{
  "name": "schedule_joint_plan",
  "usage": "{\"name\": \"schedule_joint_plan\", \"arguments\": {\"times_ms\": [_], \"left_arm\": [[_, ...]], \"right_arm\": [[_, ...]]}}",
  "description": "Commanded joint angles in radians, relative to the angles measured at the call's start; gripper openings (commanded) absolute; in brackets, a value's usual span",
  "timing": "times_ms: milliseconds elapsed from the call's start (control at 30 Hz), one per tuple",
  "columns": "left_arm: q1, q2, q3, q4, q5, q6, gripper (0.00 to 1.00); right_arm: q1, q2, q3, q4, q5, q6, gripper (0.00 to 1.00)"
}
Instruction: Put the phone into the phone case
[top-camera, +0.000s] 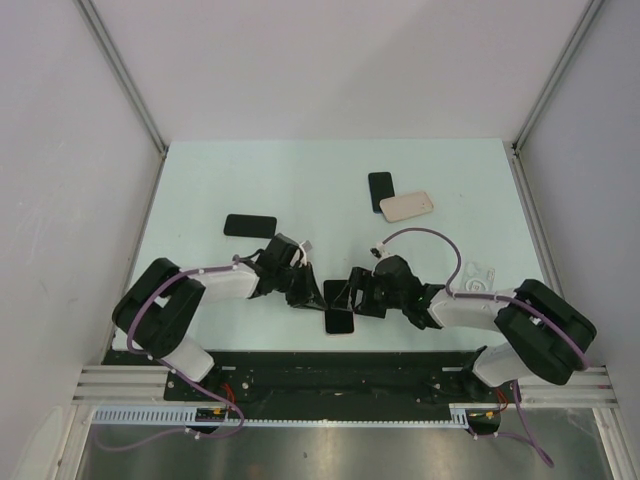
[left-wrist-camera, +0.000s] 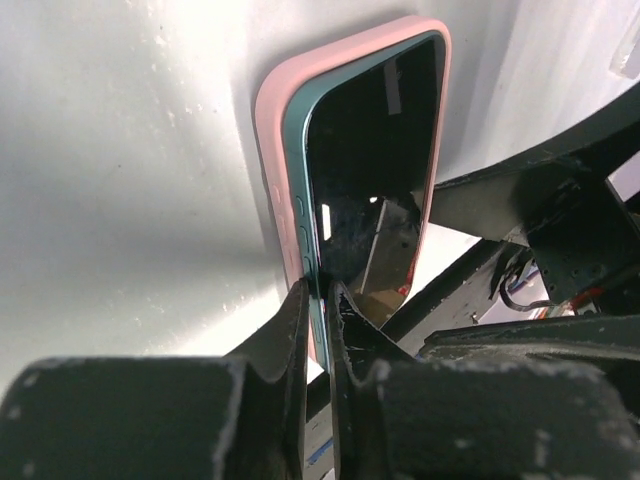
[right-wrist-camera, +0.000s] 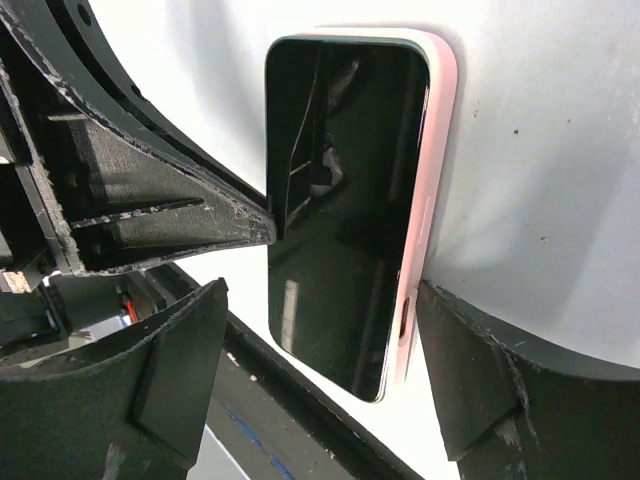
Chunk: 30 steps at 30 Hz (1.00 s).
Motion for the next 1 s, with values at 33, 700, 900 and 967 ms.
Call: {"name": "schedule_joint_plan", "arguments": {"times_ms": [33, 700, 900, 967], "left_arm": [[-0.036, 0.004, -0.056, 0.121, 0.096, -0.056, 0.02], [-0.036, -0.053, -0.081, 0.133, 0.080, -0.068, 0.07], [0.030, -0.174, -0.012, -0.017, 0.071, 0.037, 0.28], [0.079, -0.273, 0.008, -0.061, 0.070, 0.079, 0.37]], "right_arm": [[-0.038, 0.066, -0.037, 0.363, -0.244, 0.094, 0.80], [-0.115, 0.098, -0.098, 0.497, -0.311, 0.090, 0.33], [-0.159, -0.006, -0.092, 0.501, -0.375, 0.081, 0.10], [-0.179, -0.046, -0.086, 0.500, -0.421, 0.079, 0.03]]}}
